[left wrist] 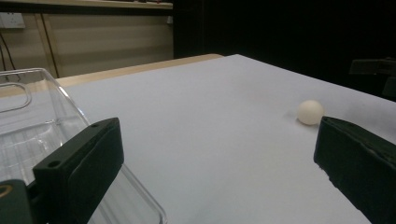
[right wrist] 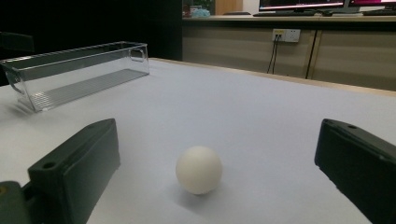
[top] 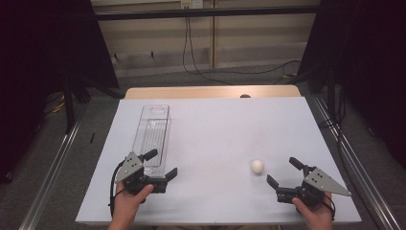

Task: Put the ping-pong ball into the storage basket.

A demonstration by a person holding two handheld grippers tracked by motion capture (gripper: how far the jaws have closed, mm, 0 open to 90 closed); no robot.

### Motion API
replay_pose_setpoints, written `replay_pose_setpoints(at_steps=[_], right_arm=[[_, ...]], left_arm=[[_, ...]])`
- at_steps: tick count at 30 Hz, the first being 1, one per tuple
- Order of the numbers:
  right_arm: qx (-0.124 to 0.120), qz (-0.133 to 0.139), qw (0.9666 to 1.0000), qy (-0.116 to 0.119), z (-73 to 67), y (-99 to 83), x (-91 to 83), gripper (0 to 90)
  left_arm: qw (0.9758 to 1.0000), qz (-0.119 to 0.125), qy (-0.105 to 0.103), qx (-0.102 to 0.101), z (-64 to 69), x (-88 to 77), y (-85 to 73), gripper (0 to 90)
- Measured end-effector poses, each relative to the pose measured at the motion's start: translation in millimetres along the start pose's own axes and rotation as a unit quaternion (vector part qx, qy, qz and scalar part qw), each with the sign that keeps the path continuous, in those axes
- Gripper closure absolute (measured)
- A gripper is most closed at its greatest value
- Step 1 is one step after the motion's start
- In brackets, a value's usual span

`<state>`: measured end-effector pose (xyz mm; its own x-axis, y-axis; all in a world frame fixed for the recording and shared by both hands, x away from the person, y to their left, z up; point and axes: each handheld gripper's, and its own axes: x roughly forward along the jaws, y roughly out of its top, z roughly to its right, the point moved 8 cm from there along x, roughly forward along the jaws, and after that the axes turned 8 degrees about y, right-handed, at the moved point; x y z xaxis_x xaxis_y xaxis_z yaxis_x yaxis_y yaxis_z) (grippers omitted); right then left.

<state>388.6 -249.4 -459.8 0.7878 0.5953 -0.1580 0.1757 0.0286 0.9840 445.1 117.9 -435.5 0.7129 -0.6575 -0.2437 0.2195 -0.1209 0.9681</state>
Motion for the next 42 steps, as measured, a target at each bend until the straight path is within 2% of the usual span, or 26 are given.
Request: replay_pose_setpoints(at_steps=[6,8,9,11,13,15,17,22,23,25,26,27,28,29,30,33,34,42], right_arm=[[0.004,-0.001,1.0000,-0.001,0.4,-0.6,1.0,0.0],[0.003,0.002,1.0000,-0.001,-0.3,0.5,1.1,0.0],[0.001,0.001,1.0000,0.000,-0.3,0.7,1.0,0.0],[-0.001,0.003,1.0000,-0.001,0.9,1.0,1.1,0.0],[0.001,0.002,1.0000,-0.001,1.5,0.9,1.2,0.0],[-0.001,0.002,1.0000,0.002,1.3,1.3,1.0,0.0],[0.001,0.005,1.0000,-0.002,1.0,2.1,0.8,0.0],[-0.002,0.003,1.0000,-0.001,1.6,1.3,1.5,0.0],[-0.002,0.003,1.0000,-0.001,1.6,1.3,1.5,0.0],[-0.002,0.001,1.0000,0.002,0.6,1.0,2.2,0.0],[-0.002,0.001,1.0000,0.003,0.3,1.0,2.3,0.0],[-0.001,0.002,1.0000,0.002,0.2,1.3,2.7,0.0],[-0.002,0.001,1.0000,0.004,0.1,1.3,2.6,0.0],[-0.003,0.000,1.0000,0.004,0.2,1.1,2.8,0.0],[-0.002,0.001,1.0000,0.003,0.3,1.4,3.1,0.0],[-0.005,0.000,1.0000,0.005,-0.1,1.4,3.2,0.0],[-0.006,0.000,1.0000,0.006,-0.2,1.5,3.5,0.0],[-0.004,0.001,1.0000,0.006,-0.7,1.7,5.4,0.0]], left_arm=[[0.9999,-0.004,-0.011,0.011,6.8,5.4,3.1,1.7],[0.9999,-0.004,-0.013,0.005,10.8,7.9,4.9,1.7],[0.9997,-0.008,-0.019,0.014,11.6,8.1,4.4,1.7],[0.9996,-0.011,-0.016,0.018,11.9,9.3,4.4,1.7],[0.9998,-0.006,-0.018,0.011,15.0,11.8,6.0,1.7],[0.9995,-0.011,-0.021,0.020,16.6,13.9,6.8,1.7],[0.9995,-0.008,-0.026,0.014,21.6,18.5,8.4,1.7],[0.9994,-0.011,-0.029,0.016,26.5,24.6,9.5,1.7],[0.9990,-0.015,-0.034,0.024,27.6,25.3,9.6,1.7],[0.9993,-0.008,-0.035,0.013,32.7,28.7,12.4,1.7],[0.9989,-0.014,-0.038,0.023,32.4,28.8,11.9,1.7],[0.9992,-0.010,-0.036,0.015,33.4,30.2,13.0,1.7],[0.9988,-0.016,-0.039,0.026,32.8,30.1,12.5,1.7],[0.9988,-0.016,-0.039,0.026,32.8,30.1,12.5,1.7],[0.9991,-0.014,-0.038,0.016,34.8,32.8,13.3,1.7],[0.9989,-0.015,-0.043,0.012,39.2,36.7,12.9,1.7],[0.9986,-0.020,-0.045,0.018,40.0,37.7,11.9,1.7],[0.9981,-0.025,-0.051,0.026,47.7,46.1,11.6,1.7]])
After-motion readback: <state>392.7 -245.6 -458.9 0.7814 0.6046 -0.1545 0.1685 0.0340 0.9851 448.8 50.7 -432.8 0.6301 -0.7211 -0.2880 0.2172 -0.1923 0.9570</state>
